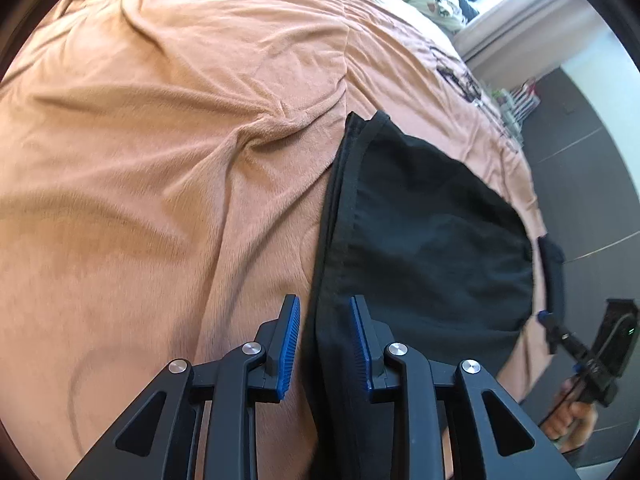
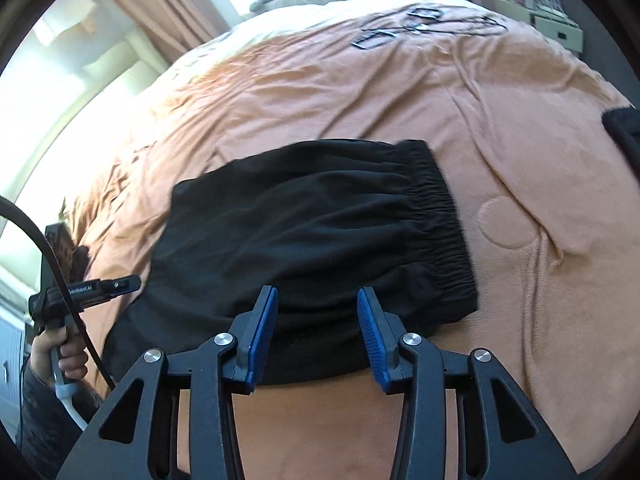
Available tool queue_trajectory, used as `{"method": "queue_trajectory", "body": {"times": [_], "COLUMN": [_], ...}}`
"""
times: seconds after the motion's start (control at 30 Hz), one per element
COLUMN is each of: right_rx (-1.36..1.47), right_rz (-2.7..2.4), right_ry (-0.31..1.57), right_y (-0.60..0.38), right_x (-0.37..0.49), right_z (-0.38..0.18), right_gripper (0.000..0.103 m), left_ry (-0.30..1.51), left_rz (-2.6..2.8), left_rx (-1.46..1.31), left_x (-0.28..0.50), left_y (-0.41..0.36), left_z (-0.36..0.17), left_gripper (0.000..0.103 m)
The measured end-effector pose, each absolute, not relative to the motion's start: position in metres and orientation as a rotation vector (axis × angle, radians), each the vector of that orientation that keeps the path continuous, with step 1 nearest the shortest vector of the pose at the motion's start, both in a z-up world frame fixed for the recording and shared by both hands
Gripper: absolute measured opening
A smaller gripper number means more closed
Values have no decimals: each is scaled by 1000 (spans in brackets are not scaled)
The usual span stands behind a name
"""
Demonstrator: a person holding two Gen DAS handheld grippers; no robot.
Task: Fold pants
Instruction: 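Smooth the folded pants with both open tools, then close the left tool on the pants edge while the right tool grips the waistband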
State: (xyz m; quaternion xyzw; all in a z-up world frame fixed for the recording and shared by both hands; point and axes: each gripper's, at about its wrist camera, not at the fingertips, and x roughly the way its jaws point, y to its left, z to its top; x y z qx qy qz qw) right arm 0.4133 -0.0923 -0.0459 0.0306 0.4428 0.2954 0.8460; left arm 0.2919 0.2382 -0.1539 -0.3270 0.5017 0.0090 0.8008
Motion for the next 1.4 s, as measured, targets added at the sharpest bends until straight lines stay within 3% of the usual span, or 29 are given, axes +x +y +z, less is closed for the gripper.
{"method": "queue_trajectory", "body": {"times": [0.13, 0.37, 0.5, 1.0, 1.4], "right_rx": [65, 59, 58, 52, 41], "right_rz": [664, 721, 747, 780, 805], "right_ry": [923, 937, 957, 999, 942], "right_y": [-79, -58, -46, -18, -8], "right_x": [402, 401, 401, 399, 393], "right_z": [-47, -60, -67, -77, -79], "right_gripper": [40, 40, 40, 40, 37], "left_ry": [1072, 1083, 1064, 964, 1005], "left_rz": [-53, -92, -143, -222, -309], "left_rx": [-809, -925, -983, -1098, -1116], "left_x": [278, 266, 260, 278, 231], "left_y": [240, 239, 239, 246, 235], "left_z": [-159, -177, -179, -188, -186], "left_gripper": [47, 47, 58, 59, 59]}}
